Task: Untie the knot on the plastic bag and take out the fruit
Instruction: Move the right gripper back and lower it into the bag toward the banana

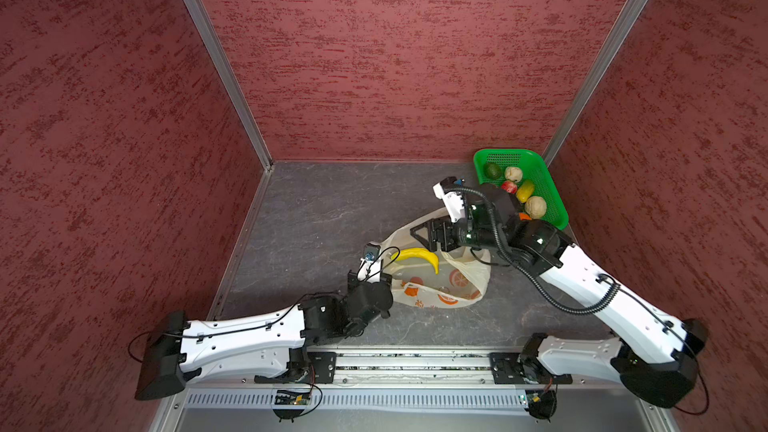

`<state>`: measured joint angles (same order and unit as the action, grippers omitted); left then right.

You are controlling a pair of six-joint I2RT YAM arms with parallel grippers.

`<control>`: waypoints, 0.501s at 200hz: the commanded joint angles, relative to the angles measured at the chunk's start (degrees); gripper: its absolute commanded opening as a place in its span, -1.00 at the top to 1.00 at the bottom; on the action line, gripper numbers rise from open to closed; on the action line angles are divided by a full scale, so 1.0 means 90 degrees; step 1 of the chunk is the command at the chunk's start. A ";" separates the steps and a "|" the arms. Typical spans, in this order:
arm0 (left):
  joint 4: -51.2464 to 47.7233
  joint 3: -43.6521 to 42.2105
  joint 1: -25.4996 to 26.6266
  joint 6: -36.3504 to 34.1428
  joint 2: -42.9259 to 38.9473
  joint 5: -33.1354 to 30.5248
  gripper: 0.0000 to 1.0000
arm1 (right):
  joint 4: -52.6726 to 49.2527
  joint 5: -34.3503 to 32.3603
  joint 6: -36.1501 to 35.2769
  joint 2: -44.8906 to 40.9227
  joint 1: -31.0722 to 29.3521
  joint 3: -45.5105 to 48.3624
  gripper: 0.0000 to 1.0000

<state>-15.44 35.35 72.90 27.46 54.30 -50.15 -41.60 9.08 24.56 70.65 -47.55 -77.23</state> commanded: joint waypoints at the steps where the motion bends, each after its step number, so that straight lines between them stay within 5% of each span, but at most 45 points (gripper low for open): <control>1: 0.0162 -0.0132 -0.0049 -0.0130 -0.0111 0.0050 1.00 | -0.0069 -0.0519 -0.0464 0.0156 -0.0329 0.0337 -0.70; 62: 0.0195 -0.0168 -0.0102 -0.0200 -0.0195 0.0153 1.00 | 0.0523 -0.0924 -0.1746 0.0529 -0.0464 0.1397 -0.65; 100: 0.0170 -0.0134 -0.0149 -0.0165 -0.0215 0.0173 1.00 | 0.0960 -0.1150 -0.1877 0.0548 -0.0581 0.2259 -0.53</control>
<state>-14.96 34.39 72.03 26.44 53.17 -49.06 -36.82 2.11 10.52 75.90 -51.68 -60.69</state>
